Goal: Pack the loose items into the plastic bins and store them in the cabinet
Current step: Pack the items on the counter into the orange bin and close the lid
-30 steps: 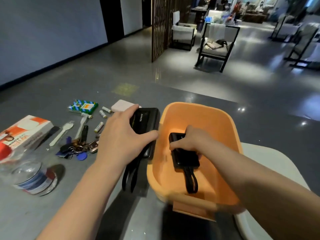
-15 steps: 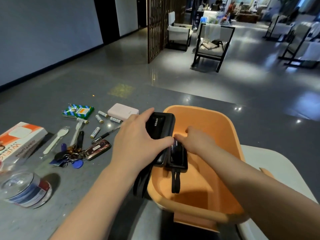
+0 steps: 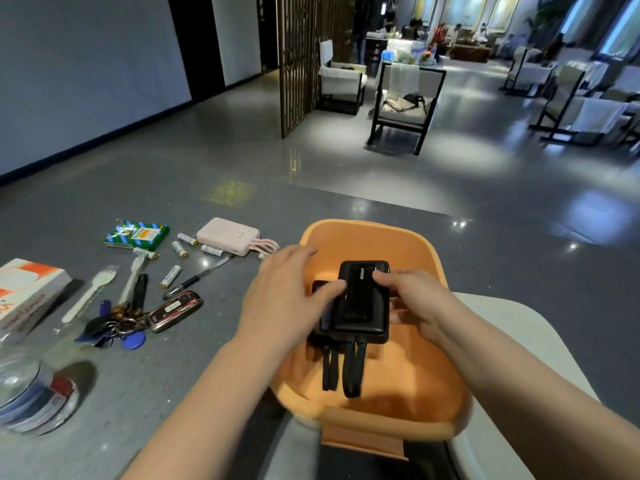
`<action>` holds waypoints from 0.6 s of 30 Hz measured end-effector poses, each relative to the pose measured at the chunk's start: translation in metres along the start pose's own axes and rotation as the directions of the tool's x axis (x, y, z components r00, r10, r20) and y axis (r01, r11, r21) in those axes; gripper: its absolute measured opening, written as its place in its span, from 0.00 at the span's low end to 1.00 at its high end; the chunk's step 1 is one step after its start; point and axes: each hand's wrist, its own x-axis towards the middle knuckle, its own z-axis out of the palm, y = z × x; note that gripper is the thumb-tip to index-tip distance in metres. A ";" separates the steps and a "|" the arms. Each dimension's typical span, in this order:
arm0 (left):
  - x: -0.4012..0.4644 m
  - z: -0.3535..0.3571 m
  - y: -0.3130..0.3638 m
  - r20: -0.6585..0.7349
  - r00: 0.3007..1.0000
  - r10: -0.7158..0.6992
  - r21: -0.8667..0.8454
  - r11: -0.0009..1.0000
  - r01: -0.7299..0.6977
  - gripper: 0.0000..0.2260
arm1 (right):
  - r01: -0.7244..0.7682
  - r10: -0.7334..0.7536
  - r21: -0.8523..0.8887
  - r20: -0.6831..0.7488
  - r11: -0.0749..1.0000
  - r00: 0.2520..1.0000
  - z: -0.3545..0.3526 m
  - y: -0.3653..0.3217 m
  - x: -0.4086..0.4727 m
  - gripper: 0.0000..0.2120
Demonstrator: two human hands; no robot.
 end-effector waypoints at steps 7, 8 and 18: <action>-0.020 0.009 -0.031 0.104 0.989 -0.110 -0.072 0.991 0.117 0.23 | -0.214 0.204 -0.150 -0.079 0.965 0.976 0.030 0.009 0.046 0.04; -0.021 0.011 -0.031 0.091 0.989 -0.113 -0.091 0.989 0.121 0.23 | -0.218 0.207 -0.161 -0.084 0.963 0.975 0.034 0.010 0.051 0.04; -0.021 0.012 -0.029 0.067 0.983 -0.172 -0.129 0.975 0.179 0.21 | -0.069 0.003 -0.447 -0.146 0.892 0.989 0.057 0.029 0.080 0.14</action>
